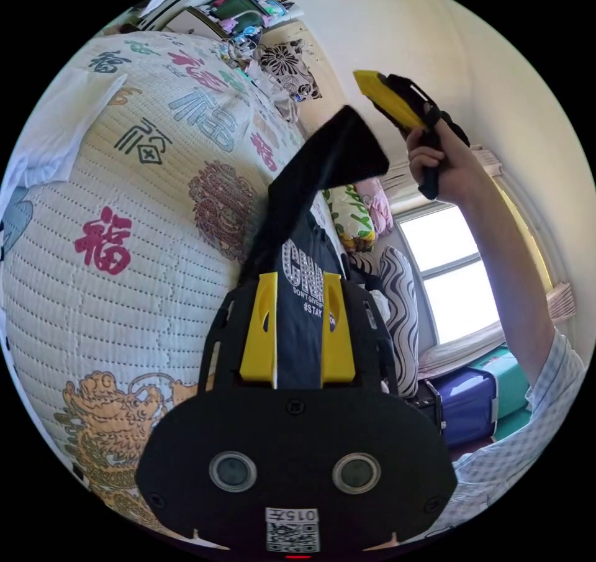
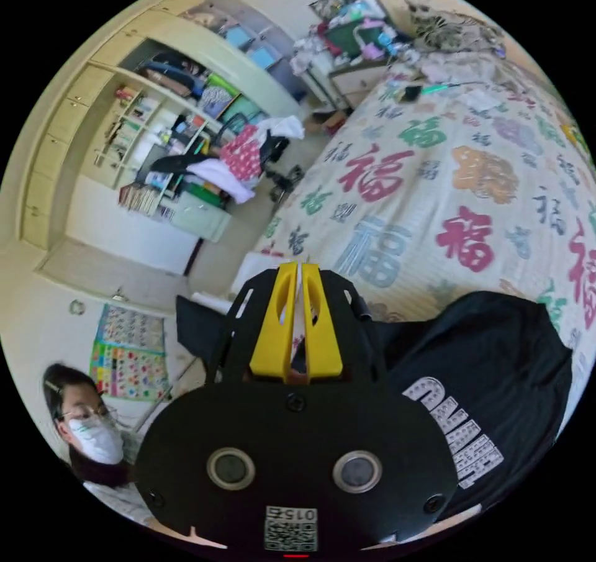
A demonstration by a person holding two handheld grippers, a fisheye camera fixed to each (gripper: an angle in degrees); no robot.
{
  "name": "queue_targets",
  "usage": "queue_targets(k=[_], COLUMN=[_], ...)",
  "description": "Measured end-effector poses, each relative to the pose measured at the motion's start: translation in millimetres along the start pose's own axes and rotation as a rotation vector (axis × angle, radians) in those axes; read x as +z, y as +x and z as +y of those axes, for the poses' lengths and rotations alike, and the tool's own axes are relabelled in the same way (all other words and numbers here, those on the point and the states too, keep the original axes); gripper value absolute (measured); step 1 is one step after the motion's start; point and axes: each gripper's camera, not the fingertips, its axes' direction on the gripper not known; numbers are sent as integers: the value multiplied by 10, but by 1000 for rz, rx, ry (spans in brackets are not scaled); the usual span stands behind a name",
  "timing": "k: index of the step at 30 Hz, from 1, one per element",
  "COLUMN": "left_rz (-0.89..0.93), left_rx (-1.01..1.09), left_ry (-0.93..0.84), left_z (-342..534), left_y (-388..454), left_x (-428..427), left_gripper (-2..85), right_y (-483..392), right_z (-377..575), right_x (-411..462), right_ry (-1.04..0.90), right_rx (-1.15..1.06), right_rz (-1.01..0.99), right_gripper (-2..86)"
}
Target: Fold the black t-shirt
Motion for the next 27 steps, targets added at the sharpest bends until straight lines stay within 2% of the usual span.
queue_targets(k=[1,6,11,15,17,18,20,22,24,27], left_rz=[-1,-19,36,47,48,54,67,73,62,51], left_rx=[-6,-65,-110,-97,-99,-103,-111,-114,-109,-117], left_ry=[5,56,41,44,44,42,36,35,41,37], left_z=[4,34,55,84,111,132,166,202,252,330], left_y=[-15,-138,-235,-218,-207,-204,-199,-182,-141,-104], left_x=[-28,-276,-377,-476,-500,-507,-512,-526,-549,-542], left_gripper=[109,112,111,109,108,108,107,106,104,103], right_y=[6,3,491,1006,1169,1252,1292,1221,1100,840], right_z=[-39,-7,191,633,792,871,922,857,737,536], right_x=[178,456,488,407,360,343,317,192,92,-26], right_ry=[-103,-209,-341,-391,-373,-355,-292,-107,-11,25], right_rx=[-5,-75,84,254,316,354,357,333,298,234], right_rz=[28,230,326,183,70,-16,-184,-366,-401,-358], right_gripper=[58,84,125,137,125,84,37,19,28,87])
